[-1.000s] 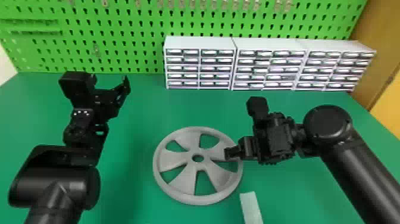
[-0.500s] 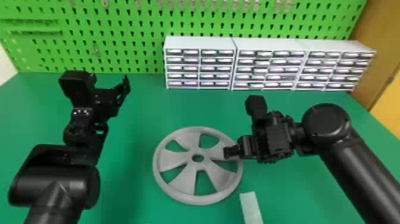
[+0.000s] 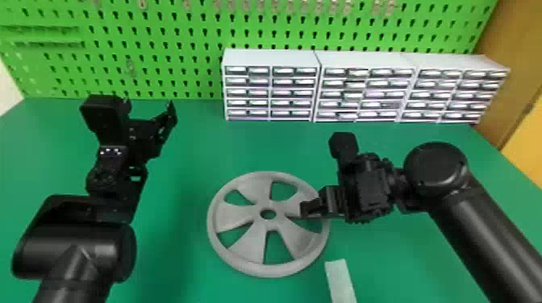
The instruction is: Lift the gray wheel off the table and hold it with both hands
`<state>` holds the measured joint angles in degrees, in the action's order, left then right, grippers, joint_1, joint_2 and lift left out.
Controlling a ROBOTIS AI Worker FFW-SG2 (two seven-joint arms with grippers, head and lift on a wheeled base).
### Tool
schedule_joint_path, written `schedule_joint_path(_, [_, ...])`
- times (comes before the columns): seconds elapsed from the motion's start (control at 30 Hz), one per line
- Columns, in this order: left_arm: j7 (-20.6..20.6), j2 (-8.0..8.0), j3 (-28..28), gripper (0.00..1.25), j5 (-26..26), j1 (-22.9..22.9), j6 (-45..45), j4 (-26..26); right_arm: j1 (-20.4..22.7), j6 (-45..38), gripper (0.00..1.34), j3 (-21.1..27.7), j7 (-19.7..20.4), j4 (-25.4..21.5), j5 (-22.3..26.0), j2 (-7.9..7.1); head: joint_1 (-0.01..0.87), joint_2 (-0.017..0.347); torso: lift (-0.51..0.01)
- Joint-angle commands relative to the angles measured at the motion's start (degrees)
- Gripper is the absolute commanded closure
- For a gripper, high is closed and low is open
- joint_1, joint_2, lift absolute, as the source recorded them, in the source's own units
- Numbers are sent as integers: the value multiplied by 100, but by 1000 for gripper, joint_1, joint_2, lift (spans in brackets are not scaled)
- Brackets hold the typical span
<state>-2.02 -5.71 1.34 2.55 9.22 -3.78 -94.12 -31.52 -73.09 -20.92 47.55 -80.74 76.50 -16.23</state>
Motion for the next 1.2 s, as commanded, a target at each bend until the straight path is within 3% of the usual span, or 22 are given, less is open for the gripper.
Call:
schedule_joint_path(0.0, [-9,0,6,395,0,0,1,-1,-30,23,272,-9,-9,191,-74,111,711,15,-98])
schedule_joint_path(0.33, [-9,0,15,395,9,0,1,-1,-109,102,274,-9,-26,560,-320,313,711,15,-98])
schedule_joint_path(0.87, [-18,0,33,395,9,9,1,-1,-144,119,374,0,-396,876,-777,401,711,15,-98])
schedule_joint_path(1.03, [-18,0,33,395,9,0,1,-9,-144,111,613,26,-396,876,-786,401,711,15,-98])
schedule_joint_path(1.17, [-18,0,33,395,18,0,1,-9,-144,111,707,44,-396,876,-803,401,711,15,-98])
